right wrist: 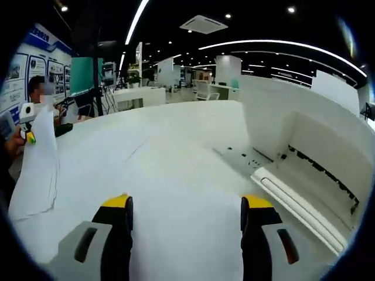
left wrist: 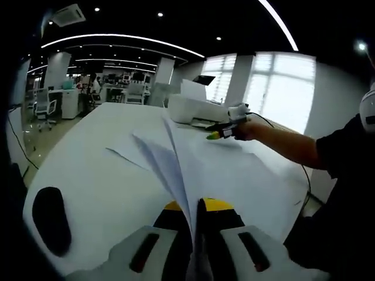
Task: Organize the stack of printing papers by aligning and flattening the scattered papers on the table
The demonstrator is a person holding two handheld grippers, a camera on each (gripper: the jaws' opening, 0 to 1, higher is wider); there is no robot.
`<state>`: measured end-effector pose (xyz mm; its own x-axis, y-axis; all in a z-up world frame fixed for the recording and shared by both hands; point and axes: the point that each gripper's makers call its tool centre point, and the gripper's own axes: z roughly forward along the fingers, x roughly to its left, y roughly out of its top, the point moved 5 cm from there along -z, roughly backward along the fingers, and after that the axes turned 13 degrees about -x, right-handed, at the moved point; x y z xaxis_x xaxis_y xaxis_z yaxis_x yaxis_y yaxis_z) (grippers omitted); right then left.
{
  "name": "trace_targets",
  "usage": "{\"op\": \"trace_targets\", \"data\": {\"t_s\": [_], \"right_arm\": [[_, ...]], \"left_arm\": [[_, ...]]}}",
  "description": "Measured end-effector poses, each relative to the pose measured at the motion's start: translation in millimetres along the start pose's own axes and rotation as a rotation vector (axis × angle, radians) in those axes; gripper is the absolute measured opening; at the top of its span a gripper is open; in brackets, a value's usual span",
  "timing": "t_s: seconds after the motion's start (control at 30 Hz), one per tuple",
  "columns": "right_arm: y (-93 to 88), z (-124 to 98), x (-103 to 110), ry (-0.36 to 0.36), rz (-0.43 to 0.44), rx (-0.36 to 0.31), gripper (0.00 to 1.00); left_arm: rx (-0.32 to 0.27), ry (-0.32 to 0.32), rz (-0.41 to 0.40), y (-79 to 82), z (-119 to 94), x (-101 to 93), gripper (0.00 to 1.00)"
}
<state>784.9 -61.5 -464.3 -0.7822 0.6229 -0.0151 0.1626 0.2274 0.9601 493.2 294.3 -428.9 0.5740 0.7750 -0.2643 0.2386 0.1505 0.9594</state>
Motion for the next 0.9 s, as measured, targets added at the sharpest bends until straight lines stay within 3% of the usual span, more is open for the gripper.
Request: {"op": "trace_targets", "data": {"t_s": [0.9], "right_arm": [[-11.1,16.1,-24.2,-0.055,0.042,-0.021,0.70]], "left_arm": [[0.009,-0.011,-0.005,-4.0,-2.2,-8.8,0.08]]}}
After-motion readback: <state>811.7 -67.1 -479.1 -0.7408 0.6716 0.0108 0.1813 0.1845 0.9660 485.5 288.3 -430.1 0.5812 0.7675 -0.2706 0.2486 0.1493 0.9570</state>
